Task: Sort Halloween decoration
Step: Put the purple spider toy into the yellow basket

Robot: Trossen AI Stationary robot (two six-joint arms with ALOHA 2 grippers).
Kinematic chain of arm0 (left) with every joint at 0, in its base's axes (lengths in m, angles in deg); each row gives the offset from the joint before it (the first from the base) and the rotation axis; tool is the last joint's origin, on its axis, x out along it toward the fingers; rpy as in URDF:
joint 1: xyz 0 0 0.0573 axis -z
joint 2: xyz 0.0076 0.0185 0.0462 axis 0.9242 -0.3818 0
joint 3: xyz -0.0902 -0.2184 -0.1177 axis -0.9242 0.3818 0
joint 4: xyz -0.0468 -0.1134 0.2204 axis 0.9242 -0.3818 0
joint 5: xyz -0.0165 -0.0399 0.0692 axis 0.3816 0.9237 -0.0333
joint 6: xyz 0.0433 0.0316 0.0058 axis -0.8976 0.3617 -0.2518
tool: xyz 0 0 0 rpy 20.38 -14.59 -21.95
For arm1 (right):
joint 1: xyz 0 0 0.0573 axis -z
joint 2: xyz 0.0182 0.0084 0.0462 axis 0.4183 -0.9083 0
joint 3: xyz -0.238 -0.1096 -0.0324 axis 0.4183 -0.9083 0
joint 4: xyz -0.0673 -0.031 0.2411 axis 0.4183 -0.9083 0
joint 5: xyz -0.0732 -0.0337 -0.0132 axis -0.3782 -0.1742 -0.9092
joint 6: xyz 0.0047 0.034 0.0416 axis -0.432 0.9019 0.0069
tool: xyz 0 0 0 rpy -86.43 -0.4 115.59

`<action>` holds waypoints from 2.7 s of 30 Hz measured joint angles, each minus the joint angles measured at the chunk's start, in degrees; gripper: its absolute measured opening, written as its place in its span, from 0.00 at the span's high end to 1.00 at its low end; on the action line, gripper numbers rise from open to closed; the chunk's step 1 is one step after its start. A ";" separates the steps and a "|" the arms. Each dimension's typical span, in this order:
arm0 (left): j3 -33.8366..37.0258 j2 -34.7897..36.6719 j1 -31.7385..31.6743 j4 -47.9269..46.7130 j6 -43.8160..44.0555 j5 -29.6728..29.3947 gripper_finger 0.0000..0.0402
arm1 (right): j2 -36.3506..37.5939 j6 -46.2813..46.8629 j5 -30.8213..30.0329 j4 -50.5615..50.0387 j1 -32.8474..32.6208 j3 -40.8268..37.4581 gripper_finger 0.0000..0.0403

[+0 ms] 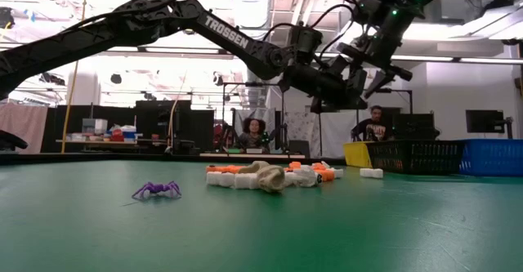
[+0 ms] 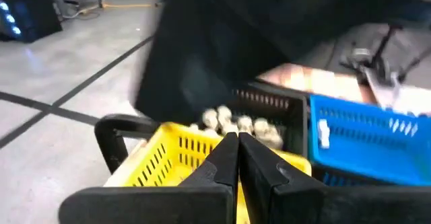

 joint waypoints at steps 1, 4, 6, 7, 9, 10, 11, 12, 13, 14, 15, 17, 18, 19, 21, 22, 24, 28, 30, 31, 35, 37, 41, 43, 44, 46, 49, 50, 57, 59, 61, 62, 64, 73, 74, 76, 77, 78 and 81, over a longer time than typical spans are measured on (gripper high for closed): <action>0.00 0.00 0.02 -0.33 -0.96 0.42 0.99 | 0.02 -0.01 0.01 -0.25 0.08 0.00 0.36; 0.02 0.00 -0.07 -0.48 -3.41 3.32 0.92 | 0.02 0.00 0.04 -1.24 0.25 0.00 0.36; 0.02 0.00 -0.16 -0.27 -4.73 4.43 0.86 | 0.04 -0.04 0.42 -1.14 0.21 0.06 0.36; 0.02 0.00 -0.24 -0.28 -5.22 4.39 0.82 | 0.04 -0.02 0.66 -1.15 0.23 0.07 0.36; 0.02 0.00 -0.33 -0.16 -5.33 2.13 0.74 | 0.04 0.00 1.27 -1.23 0.23 0.07 0.36; 0.02 0.00 -0.33 0.15 -4.84 1.42 0.70 | 0.04 0.00 1.35 -1.12 0.23 0.07 0.36; 0.02 0.00 -0.35 0.30 -4.92 1.06 0.66 | 0.04 0.00 1.36 -1.10 0.23 0.07 0.36; 0.02 0.00 -0.33 0.31 -5.39 0.23 0.62 | 0.04 0.00 1.40 -1.12 0.21 0.07 0.36; 0.02 0.00 -0.33 0.31 -5.69 -1.22 0.59 | 0.04 0.32 1.49 -1.20 0.15 0.07 0.36; 0.02 0.00 -0.33 0.57 -5.78 -2.44 0.55 | 0.04 0.87 1.64 -1.25 -0.08 0.07 0.36; 0.03 0.00 -0.32 1.09 -6.06 -3.27 0.53 | 0.04 1.31 1.80 -1.14 -0.36 0.07 0.36; 0.07 0.00 -0.17 2.59 -6.66 -3.54 0.49 | 0.04 1.81 2.57 -0.73 -0.72 0.07 0.36; 0.07 0.00 -0.05 3.31 -6.65 -3.56 0.48 | 0.04 1.91 3.05 -0.73 -0.87 0.07 0.36; 0.07 0.00 0.04 4.08 -6.68 -3.31 0.47 | 0.09 1.95 3.08 -0.68 -1.02 0.07 0.36; 0.11 0.00 0.23 4.91 -7.29 -3.36 0.46 | 0.13 1.95 3.13 -0.58 -0.97 0.11 0.36; 0.11 -0.01 0.34 5.27 -7.77 -3.45 0.46 | 0.15 1.94 3.29 -0.60 -1.00 0.11 0.36; 0.13 -0.02 0.51 5.33 -8.62 -3.81 0.46 | 0.15 1.90 3.52 -0.65 -1.00 0.11 0.36; 0.13 -0.02 0.64 4.67 -8.11 -5.52 0.48 | 0.13 1.90 3.50 -0.42 -1.00 0.11 0.36; 0.13 -0.02 0.64 4.75 -7.08 -5.37 0.52 | 0.09 1.95 3.50 -0.28 -1.18 0.10 0.36; 0.13 -0.02 0.64 4.86 -6.94 -4.97 0.55 | 0.09 1.95 3.50 -0.21 -1.31 0.09 0.36; 0.13 -0.02 0.68 5.23 -7.83 -3.94 0.73 | 0.12 1.92 4.07 0.01 -1.34 0.09 0.36; 0.13 -0.02 0.75 5.58 -8.30 -3.94 0.82 | 0.11 1.91 4.48 0.01 -1.33 0.09 0.36; 0.13 -0.02 0.77 5.18 -8.59 -4.16 0.96 | 0.11 2.36 4.63 -0.30 -1.34 0.09 0.36; 0.13 -0.02 0.74 5.05 -8.57 -4.16 0.97 | 0.02 2.36 4.78 -0.33 -1.32 0.04 0.36; 0.13 -0.02 0.72 4.95 -8.77 -4.24 0.97 | 0.02 2.34 4.76 -0.28 -1.32 0.04 0.36; 0.13 -0.02 0.75 4.36 -9.41 -5.08 0.97 | 0.04 2.29 4.35 0.06 -1.32 0.04 0.36; 0.13 -0.02 0.75 3.57 -9.37 -5.51 0.99 | 0.02 2.20 2.68 0.09 -1.31 0.02 0.36; 0.13 -0.02 0.75 3.35 -9.25 -6.05 0.99 | 0.02 2.14 2.01 0.25 -1.18 0.02 0.36; 0.11 -0.16 0.72 2.88 -7.67 -6.78 1.00 | 0.28 1.94 -6.66 2.29 -0.80 0.09 0.36; 0.11 -0.17 0.68 3.04 -6.85 -6.89 1.00 | 0.28 1.94 -6.35 2.96 -0.41 0.09 0.36; 0.11 -0.17 0.70 3.07 -6.99 -6.36 0.97 | 0.28 1.98 -6.22 3.05 -0.32 0.09 0.36; 0.11 -0.17 0.74 3.21 -7.51 -5.22 0.94 | 0.26 2.12 -6.21 2.93 -0.33 0.09 0.36; 0.11 -0.23 0.83 3.65 -8.28 -2.91 0.88 | 0.28 2.17 -6.18 2.94 -0.34 0.09 0.36; 0.11 -0.31 1.01 3.48 -8.51 -0.95 0.54 | 0.28 2.58 -4.76 3.44 -0.45 0.09 0.36; 0.10 -0.31 1.24 2.47 -8.23 -1.67 0.51 | 0.28 2.47 -4.56 3.39 -0.47 0.09 0.36; 0.04 0.20 1.54 -1.67 -6.10 -3.08 0.47 | 0.28 2.07 -4.42 3.34 -0.58 0.07 0.36; 0.04 0.47 1.58 -4.49 -5.87 -2.30 0.46 | 0.28 1.97 -4.39 3.31 -0.59 0.07 0.36; 0.04 1.01 1.55 -7.30 -5.98 -0.41 0.46 | 0.39 1.92 -4.37 3.31 -0.58 0.04 0.36; 0.07 3.31 1.41 -17.45 -8.37 8.49 0.46 | 1.64 1.07 -4.35 3.90 0.58 0.00 0.36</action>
